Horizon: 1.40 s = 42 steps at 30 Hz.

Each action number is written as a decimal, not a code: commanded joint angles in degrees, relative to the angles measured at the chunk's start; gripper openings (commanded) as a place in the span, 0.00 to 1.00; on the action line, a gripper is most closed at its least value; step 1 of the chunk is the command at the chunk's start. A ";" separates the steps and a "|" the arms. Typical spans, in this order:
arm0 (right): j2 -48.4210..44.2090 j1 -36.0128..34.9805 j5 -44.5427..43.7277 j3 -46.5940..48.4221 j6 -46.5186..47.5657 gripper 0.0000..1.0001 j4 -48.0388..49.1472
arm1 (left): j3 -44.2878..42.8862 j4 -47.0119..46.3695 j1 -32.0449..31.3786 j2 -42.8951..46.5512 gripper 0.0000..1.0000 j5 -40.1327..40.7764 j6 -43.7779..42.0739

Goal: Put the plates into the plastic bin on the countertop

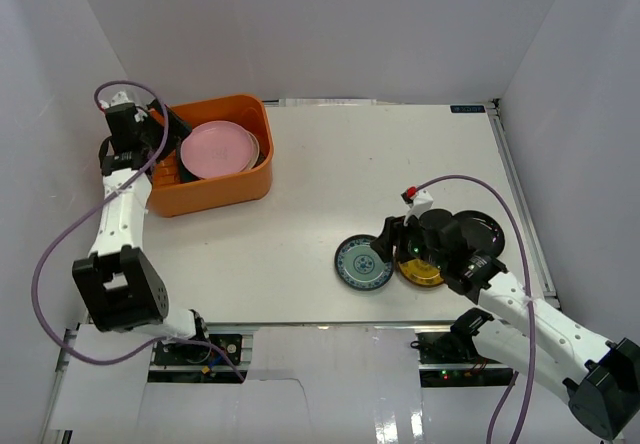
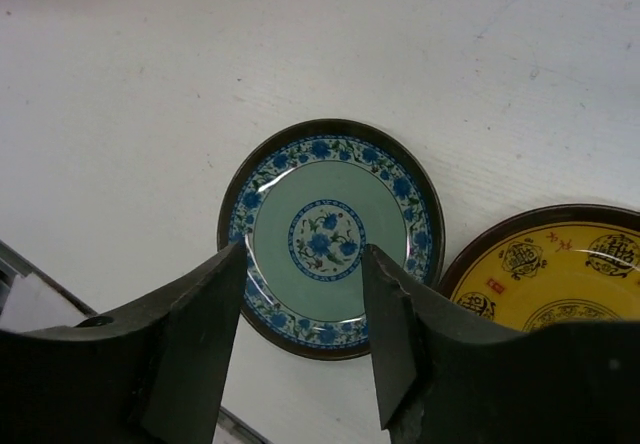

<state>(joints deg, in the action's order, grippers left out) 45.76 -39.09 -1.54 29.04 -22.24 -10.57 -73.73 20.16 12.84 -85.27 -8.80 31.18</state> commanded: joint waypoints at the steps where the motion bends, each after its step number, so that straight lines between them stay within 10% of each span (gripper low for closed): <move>1: -0.58 0.24 -2.85 -0.30 -1.22 0.54 0.72 | 0.61 -5.66 -2.89 11.17 0.98 -1.68 0.39; 11: -6.64 4.54 -13.13 -0.29 -7.90 0.08 -4.72 | 19.75 -2.32 -38.30 27.35 0.93 -2.72 -0.51; 18: -12.62 24.74 -17.44 -2.31 -11.50 0.24 -9.12 | 31.01 -7.24 -63.09 17.53 0.85 10.18 5.90; 21: -12.54 35.55 -15.96 -4.86 -12.74 0.62 -9.03 | 33.65 -13.29 -63.64 13.65 0.86 10.12 6.96; 24: -12.27 52.30 -9.03 -7.41 -13.01 0.75 -8.94 | 35.58 -18.91 -63.64 10.58 0.86 9.76 7.05; 36: -4.28 67.39 1.45 -16.72 -21.44 0.76 3.34 | 34.71 -30.00 -63.64 -5.86 0.83 5.11 6.88; 42: 4.59 68.09 10.50 -23.49 -27.23 0.62 21.45 | 34.01 -33.61 -63.64 -11.48 0.57 7.12 7.23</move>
<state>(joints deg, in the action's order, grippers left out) 46.46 28.56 2.85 9.23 -44.84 2.26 -39.20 -13.61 -50.72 -93.58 -2.61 38.48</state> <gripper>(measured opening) 0.654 0.592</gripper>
